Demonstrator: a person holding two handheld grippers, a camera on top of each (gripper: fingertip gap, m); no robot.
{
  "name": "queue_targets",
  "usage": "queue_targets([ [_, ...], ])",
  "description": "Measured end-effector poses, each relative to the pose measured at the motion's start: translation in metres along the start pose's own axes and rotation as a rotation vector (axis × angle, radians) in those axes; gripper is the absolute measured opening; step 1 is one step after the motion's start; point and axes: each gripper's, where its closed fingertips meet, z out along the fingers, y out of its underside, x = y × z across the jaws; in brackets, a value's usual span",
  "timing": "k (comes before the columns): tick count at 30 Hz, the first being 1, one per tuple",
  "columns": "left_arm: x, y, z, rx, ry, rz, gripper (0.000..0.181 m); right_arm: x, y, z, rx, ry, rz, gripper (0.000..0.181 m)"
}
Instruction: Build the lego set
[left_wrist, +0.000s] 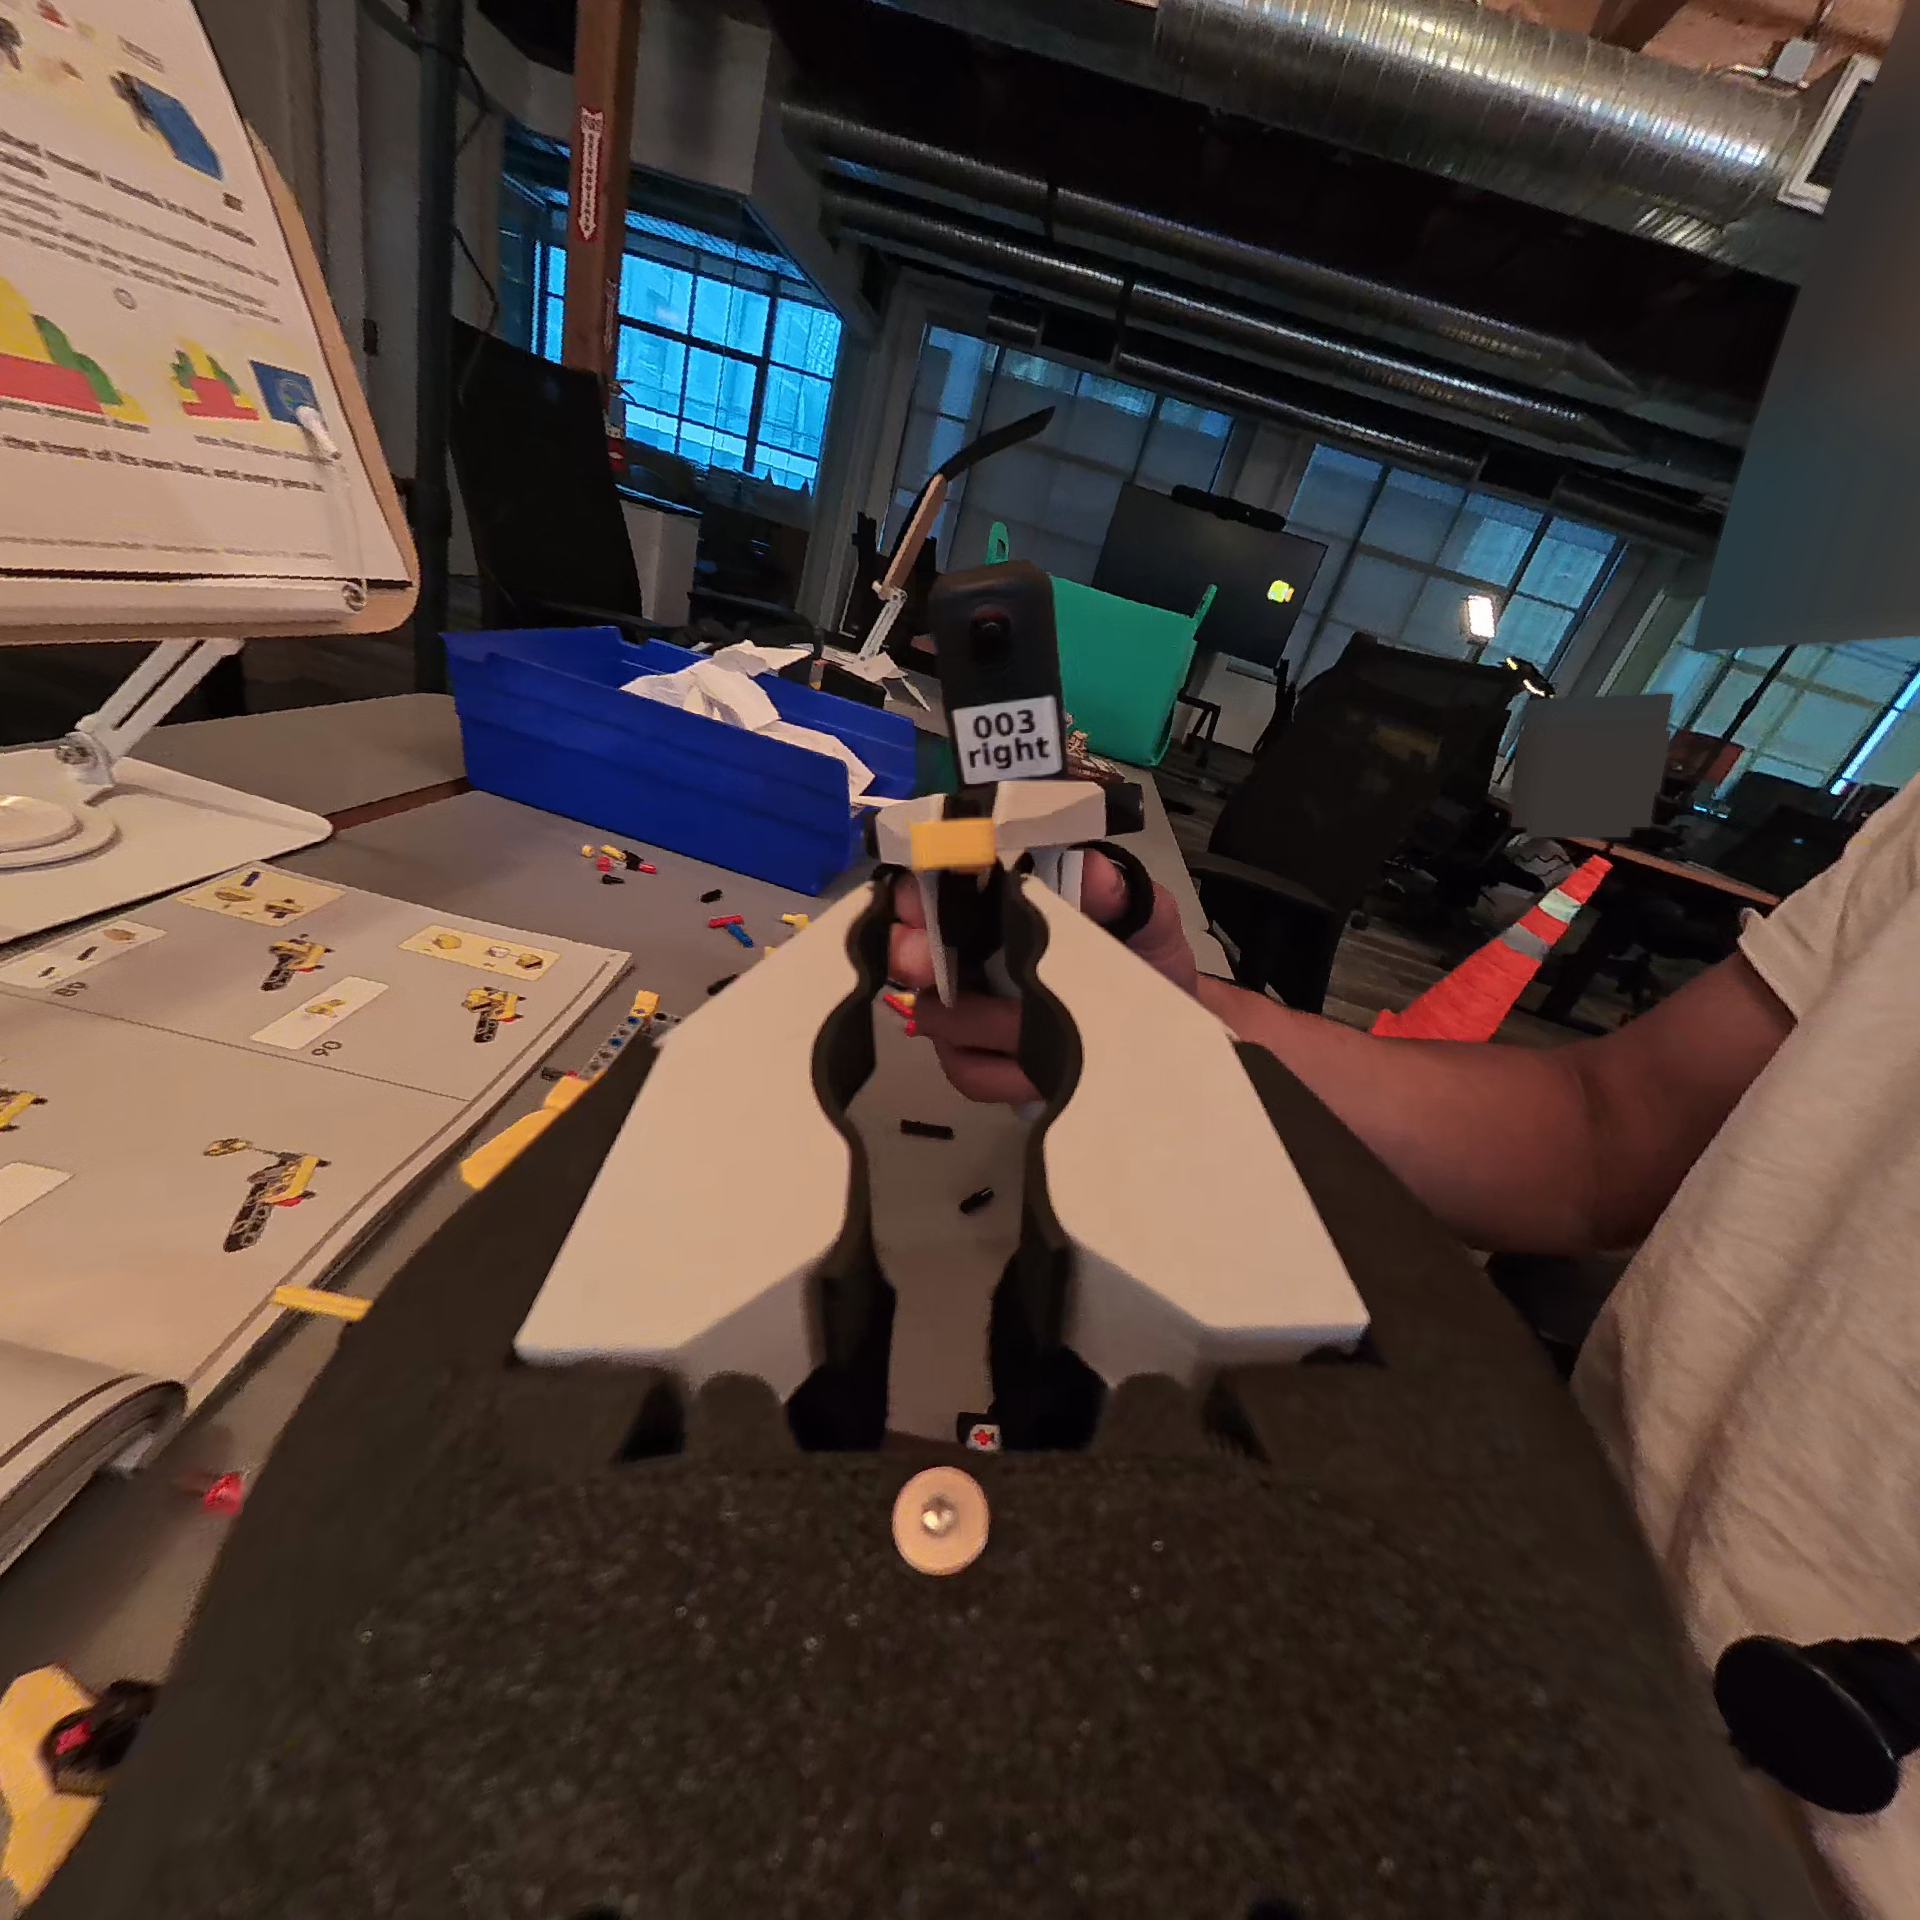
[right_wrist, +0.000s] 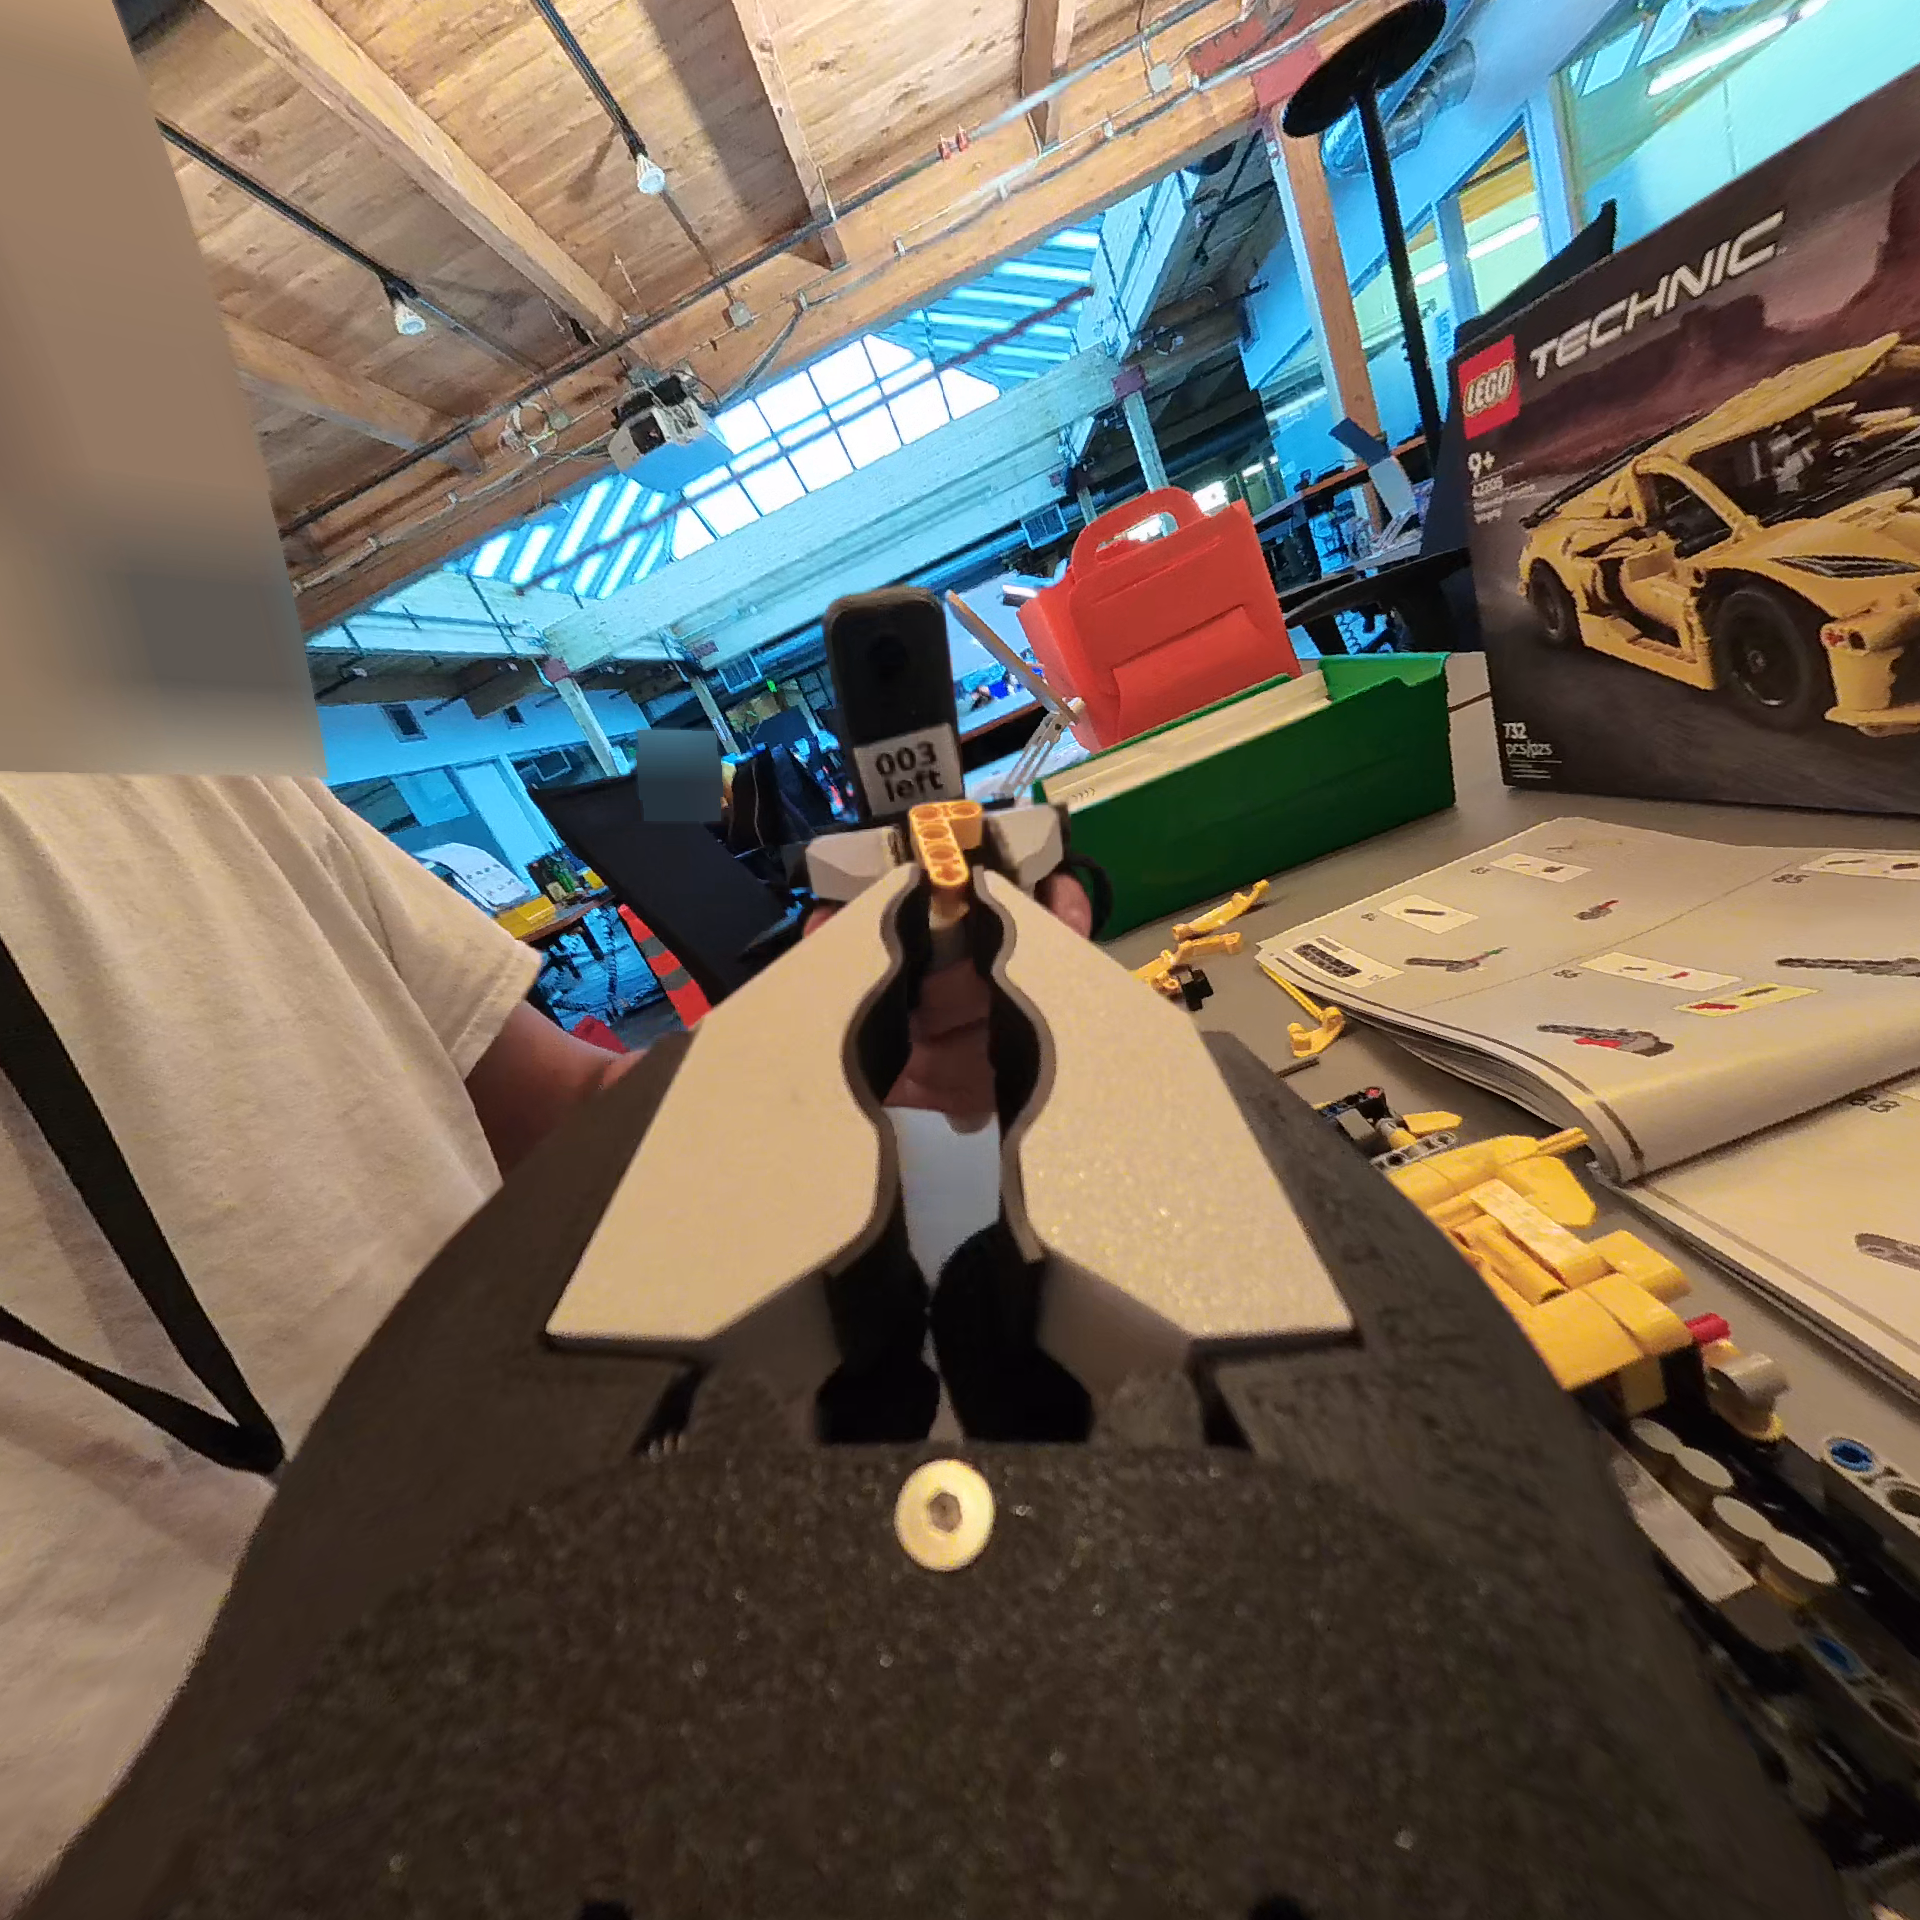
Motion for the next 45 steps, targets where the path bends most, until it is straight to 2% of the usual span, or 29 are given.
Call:
queue_targets([
  [5, -0.003, 0.003, -0.001, -0.027, -0.006, 0.008, 0.023, 0.001, 0.013, -0.005, -0.161, 0.062, -0.125, 0.006],
  [8, 0.002, 0.01, 0.002, -0.063, 0.016, 0.021, 0.018, 0.003, 0.023, -0.006, -0.219, 0.053, -0.105, 0.006],
  [11, 0.008, 0.018, 0.005, -0.106, 0.042, 0.051, 0.006, 0.0, 0.02, -0.006, -0.2, 0.03, -0.088, 0.006],
  [17, 0.007, 0.037, 0.01, -0.206, 0.022, 0.091, 0.023, -0.001, 0.023, -0.008, -0.226, 0.023, -0.095, 0.006],
  [25, 0.009, 0.03, 0.008, -0.172, 0.049, 0.041, 0.02, 0.002, 0.035, -0.005, -0.293, 0.041, -0.121, 0.006],
  [37, 0.011, 0.037, 0.01, -0.206, 0.058, 0.024, 0.008, -0.001, 0.033, -0.004, -0.277, 0.022, -0.115, 0.006],
  [40, 0.012, 0.032, 0.008, -0.181, 0.067, 0.021, 0.007, -0.005, 0.026, -0.002, -0.223, 0.017, -0.141, 0.007],
  [42, 0.011, 0.028, 0.006, -0.161, 0.066, 0.024, 0.007, -0.006, 0.011, -0.006, -0.138, 0.017, -0.137, 0.018],
  [45, 0.013, 0.017, 0.002, -0.104, 0.084, 0.023, 0.007, -0.005, 0.002, -0.015, -0.104, -0.001, -0.075, 0.014],
])
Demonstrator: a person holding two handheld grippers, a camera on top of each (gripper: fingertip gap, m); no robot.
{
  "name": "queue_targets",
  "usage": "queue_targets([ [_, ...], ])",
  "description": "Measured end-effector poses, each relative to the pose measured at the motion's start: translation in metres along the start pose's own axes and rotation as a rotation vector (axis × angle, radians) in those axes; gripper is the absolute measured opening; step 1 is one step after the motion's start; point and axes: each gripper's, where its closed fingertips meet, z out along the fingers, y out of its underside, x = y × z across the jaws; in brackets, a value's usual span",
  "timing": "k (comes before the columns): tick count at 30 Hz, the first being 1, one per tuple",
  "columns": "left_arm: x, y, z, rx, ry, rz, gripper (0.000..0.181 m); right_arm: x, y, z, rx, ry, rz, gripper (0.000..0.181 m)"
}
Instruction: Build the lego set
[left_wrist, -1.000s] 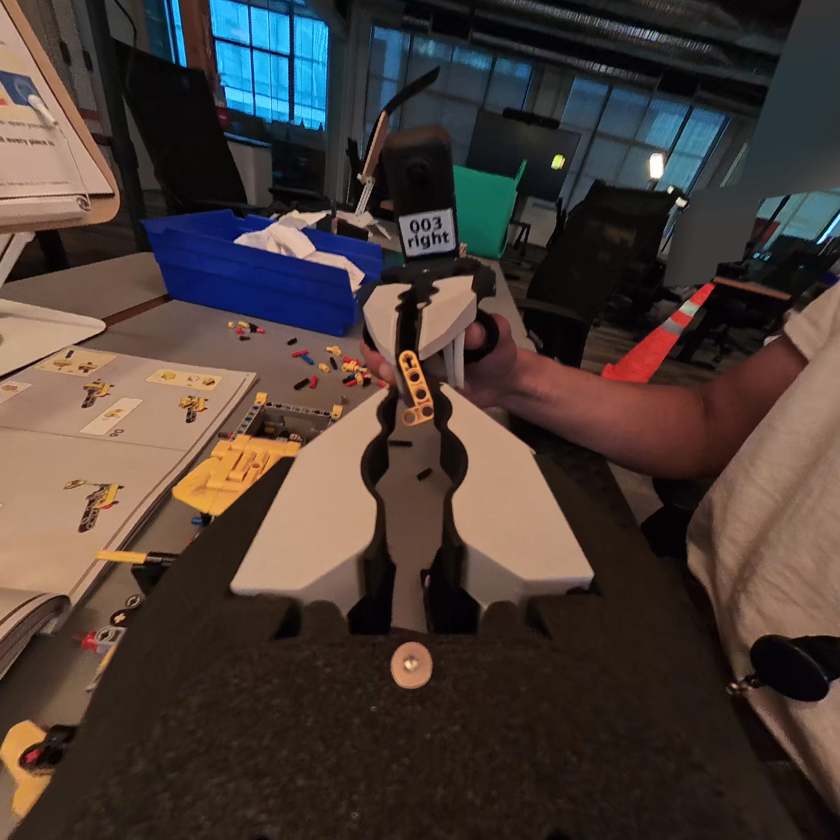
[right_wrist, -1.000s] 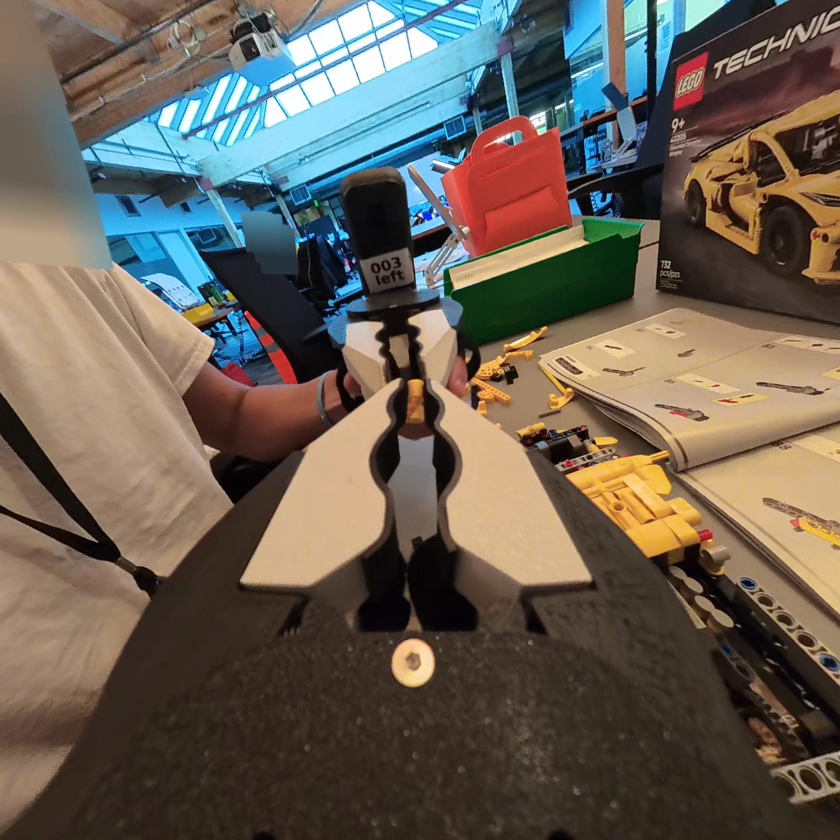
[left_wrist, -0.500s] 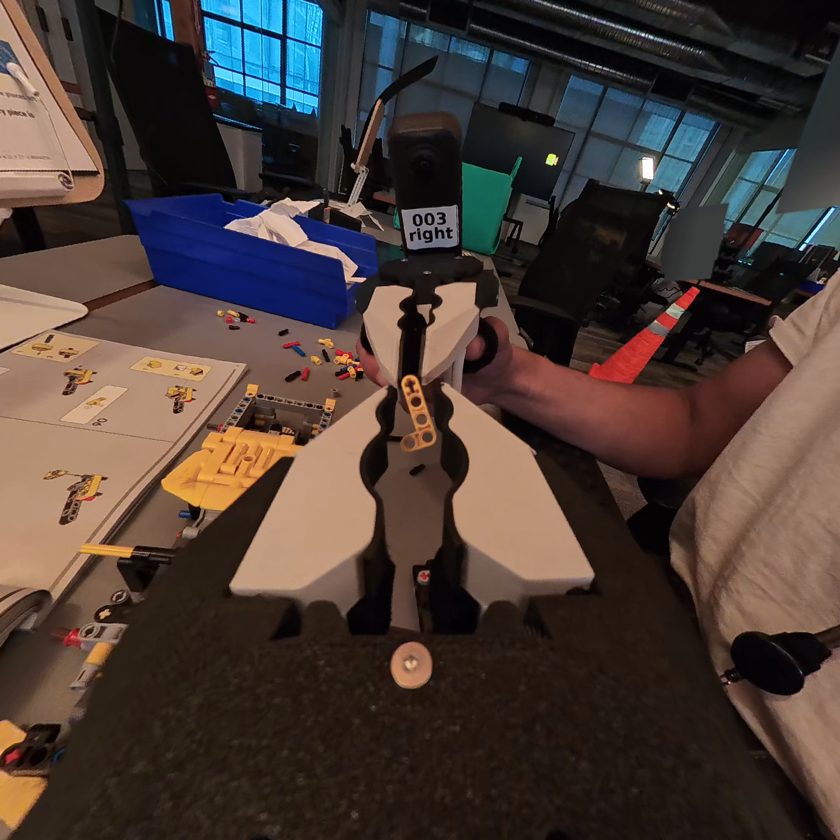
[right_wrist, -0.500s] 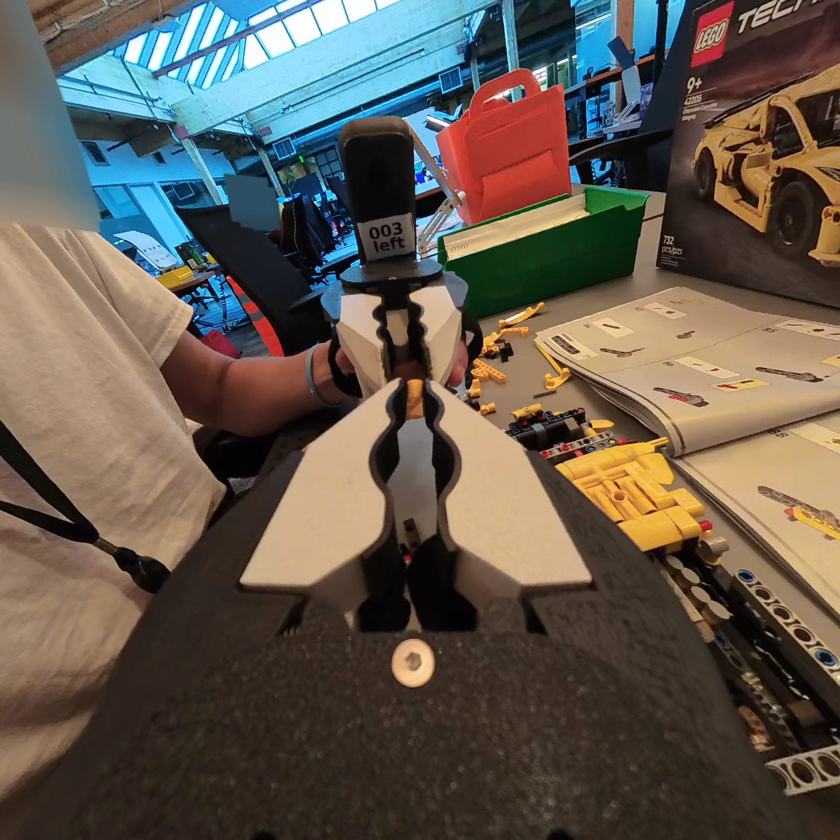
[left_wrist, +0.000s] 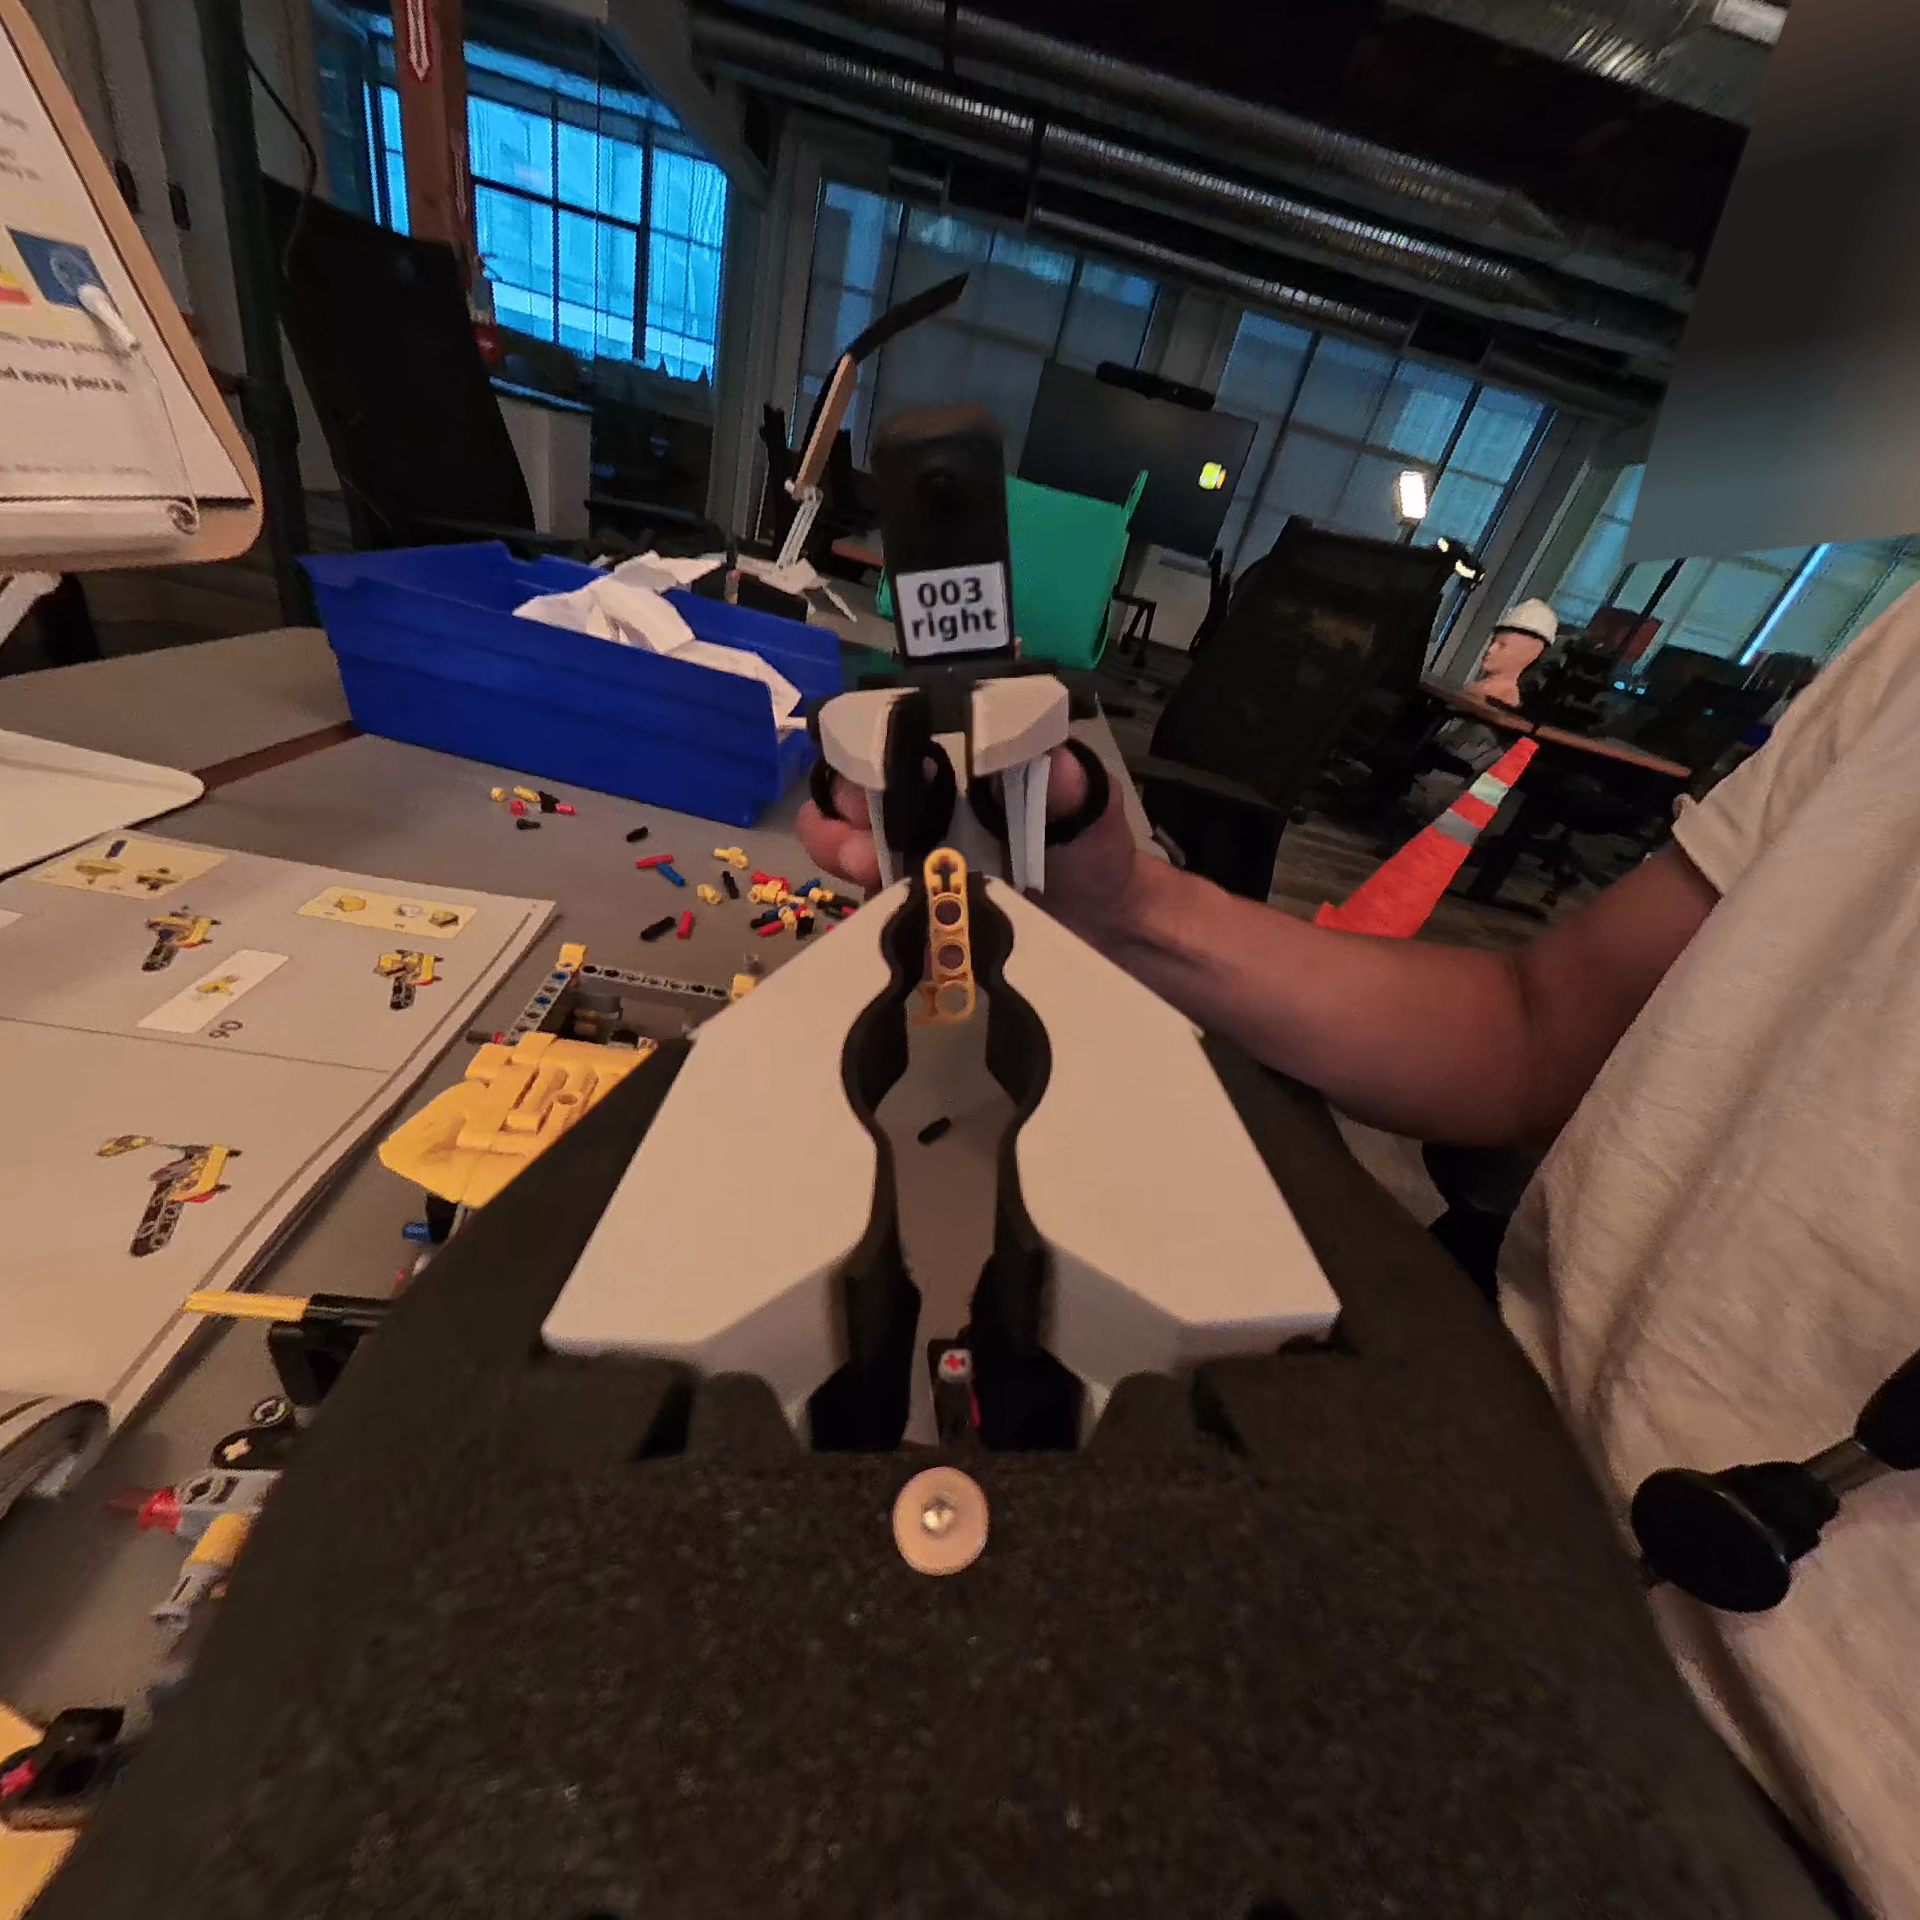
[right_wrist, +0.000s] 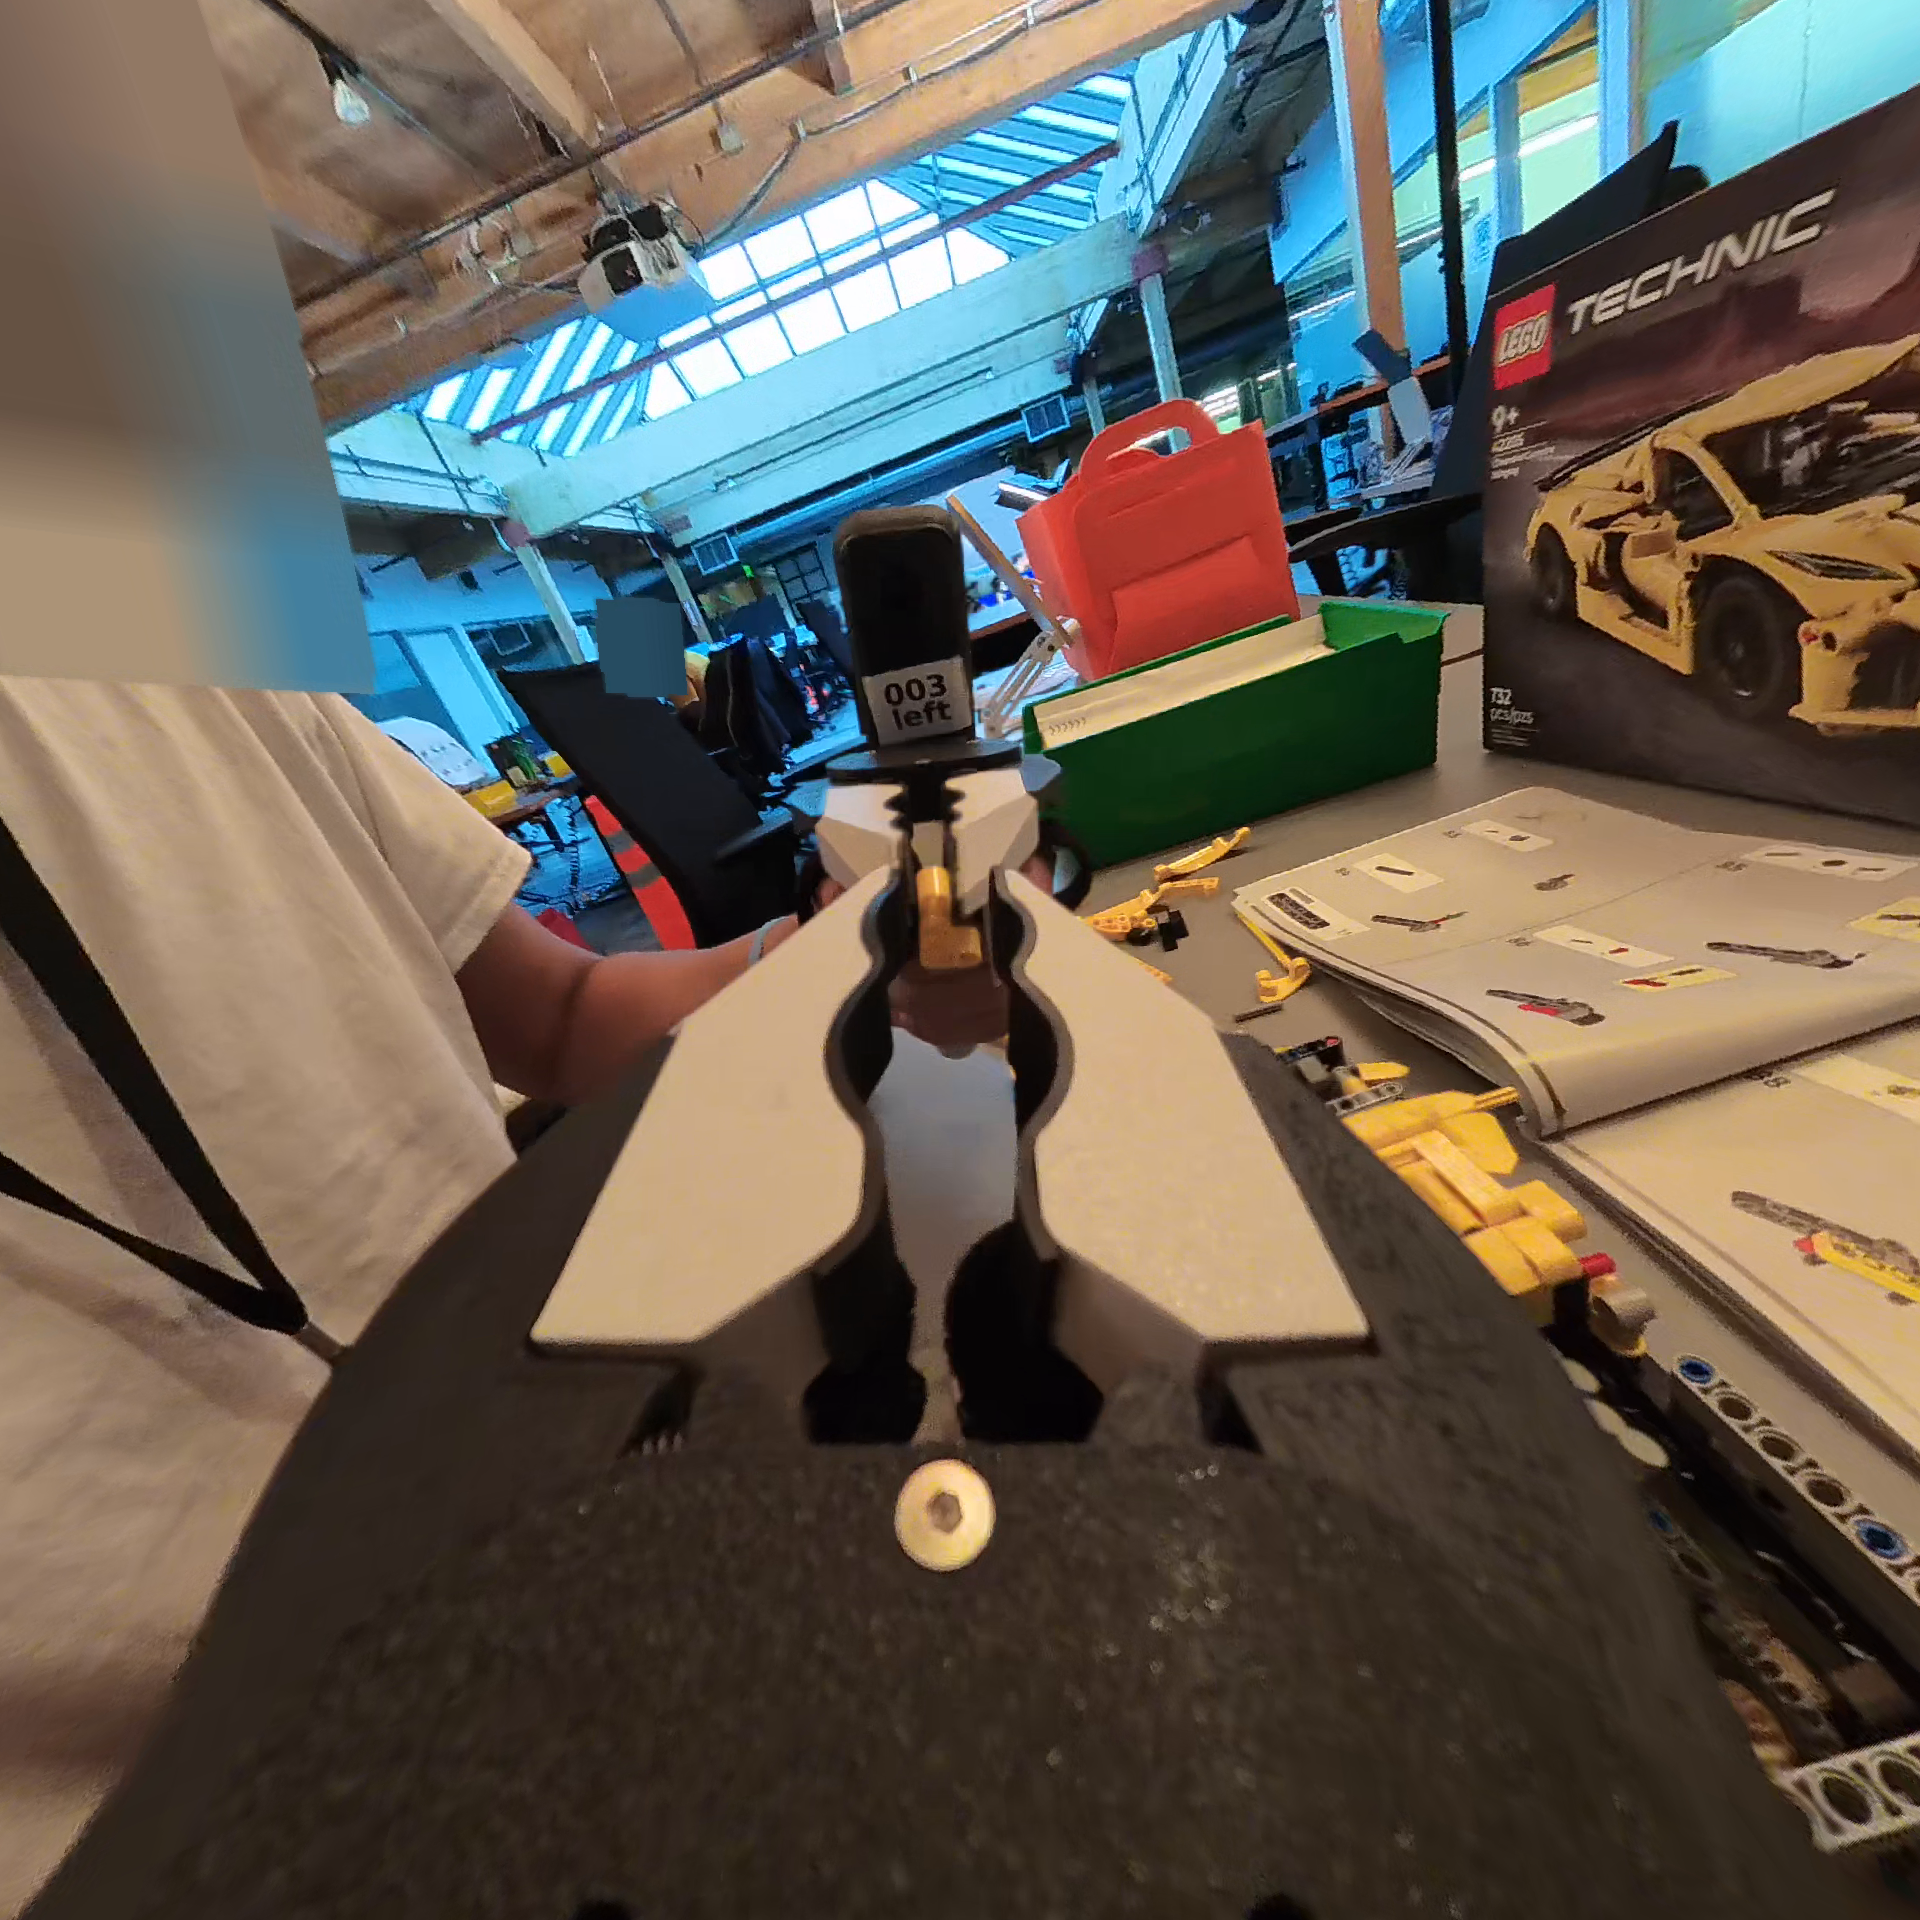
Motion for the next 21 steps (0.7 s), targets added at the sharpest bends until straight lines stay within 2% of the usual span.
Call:
queue_targets([
  [8, -0.002, 0.005, 0.003, -0.021, -0.019, 0.011, 0.007, -0.006, 0.022, 0.02, -0.101, -0.005, -0.048, 0.016],
  [10, -0.008, 0.003, 0.002, -0.008, -0.041, -0.02, 0.007, -0.003, 0.027, 0.018, -0.147, 0.045, -0.151, 0.026],
  [12, -0.018, 0.003, -0.001, 0.0, -0.082, -0.066, 0.007, 0.006, 0.02, 0.013, -0.149, 0.171, -0.335, 0.031],
  [14, -0.022, 0.002, -0.004, 0.016, -0.098, -0.089, 0.007, 0.014, 0.013, -0.003, -0.159, 0.288, -0.365, 0.026],
  [16, -0.026, 0.0, -0.008, 0.03, -0.112, -0.104, 0.008, 0.008, 0.021, -0.025, -0.234, 0.276, -0.221, 0.03],
  [18, -0.029, -0.004, -0.012, 0.048, -0.119, -0.124, 0.007, 0.012, 0.052, -0.061, -0.414, 0.375, -0.133, 0.032],
  [21, -0.028, -0.012, -0.016, 0.091, -0.09, -0.164, 0.007, 0.015, 0.108, -0.114, -0.686, 0.595, -0.137, 0.024],
])
